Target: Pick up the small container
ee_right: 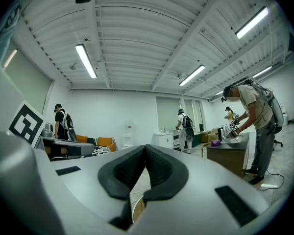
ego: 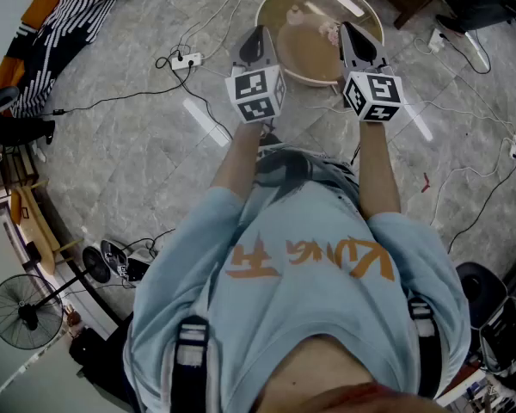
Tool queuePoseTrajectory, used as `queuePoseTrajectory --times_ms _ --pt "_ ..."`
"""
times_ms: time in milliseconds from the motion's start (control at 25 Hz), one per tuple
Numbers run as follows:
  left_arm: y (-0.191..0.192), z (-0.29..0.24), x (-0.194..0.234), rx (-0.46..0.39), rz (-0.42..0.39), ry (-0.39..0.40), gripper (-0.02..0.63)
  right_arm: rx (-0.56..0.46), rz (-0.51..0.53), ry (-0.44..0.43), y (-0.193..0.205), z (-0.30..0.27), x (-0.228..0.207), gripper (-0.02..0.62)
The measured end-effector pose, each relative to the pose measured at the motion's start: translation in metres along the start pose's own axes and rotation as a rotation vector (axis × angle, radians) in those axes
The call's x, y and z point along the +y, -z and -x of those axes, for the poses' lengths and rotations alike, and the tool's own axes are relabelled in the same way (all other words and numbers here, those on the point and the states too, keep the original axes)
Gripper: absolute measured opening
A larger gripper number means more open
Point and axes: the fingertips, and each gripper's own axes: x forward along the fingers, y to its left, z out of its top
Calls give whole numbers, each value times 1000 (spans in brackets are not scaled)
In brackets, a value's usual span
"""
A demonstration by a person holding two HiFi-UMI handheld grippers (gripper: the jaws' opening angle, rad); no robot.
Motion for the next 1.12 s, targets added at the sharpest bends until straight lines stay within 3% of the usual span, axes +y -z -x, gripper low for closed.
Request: queuePoseTrajectory --times_ms 360,800,1120 --pt "4 0 0 4 -13 -18 23 3 14 -21 1 -5 2 12" --pt "9 0 6 16 14 -26 23 13 8 27 3 -6 -16 12" --pt "20 -21 34 66 16 -56 23 55 28 40 18 -32 -15 12"
